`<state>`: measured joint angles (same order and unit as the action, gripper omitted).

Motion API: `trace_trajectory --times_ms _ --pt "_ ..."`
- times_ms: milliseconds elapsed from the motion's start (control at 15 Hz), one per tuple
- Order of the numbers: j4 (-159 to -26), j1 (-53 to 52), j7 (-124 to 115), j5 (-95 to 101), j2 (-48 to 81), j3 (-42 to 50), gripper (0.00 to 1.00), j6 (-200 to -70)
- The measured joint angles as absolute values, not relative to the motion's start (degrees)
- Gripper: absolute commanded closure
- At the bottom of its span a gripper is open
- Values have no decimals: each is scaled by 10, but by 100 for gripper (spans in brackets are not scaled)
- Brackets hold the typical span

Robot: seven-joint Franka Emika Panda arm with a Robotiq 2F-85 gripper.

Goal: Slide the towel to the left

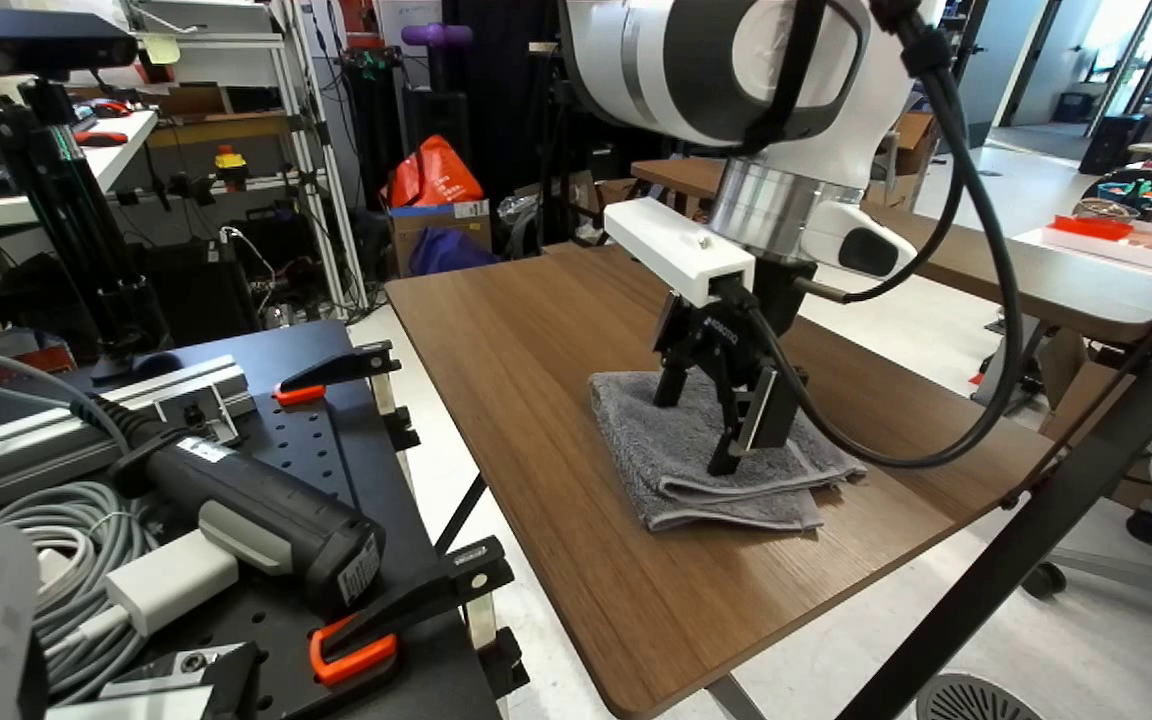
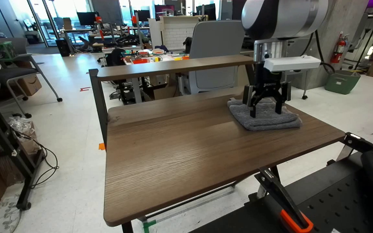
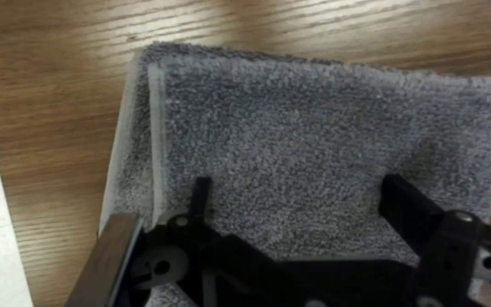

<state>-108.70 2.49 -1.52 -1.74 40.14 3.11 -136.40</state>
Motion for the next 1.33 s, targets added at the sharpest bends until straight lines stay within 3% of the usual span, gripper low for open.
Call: trace_trajectory --times_ms 1333 --pt "-896 -140 -26 111 507 1 0 -1252"
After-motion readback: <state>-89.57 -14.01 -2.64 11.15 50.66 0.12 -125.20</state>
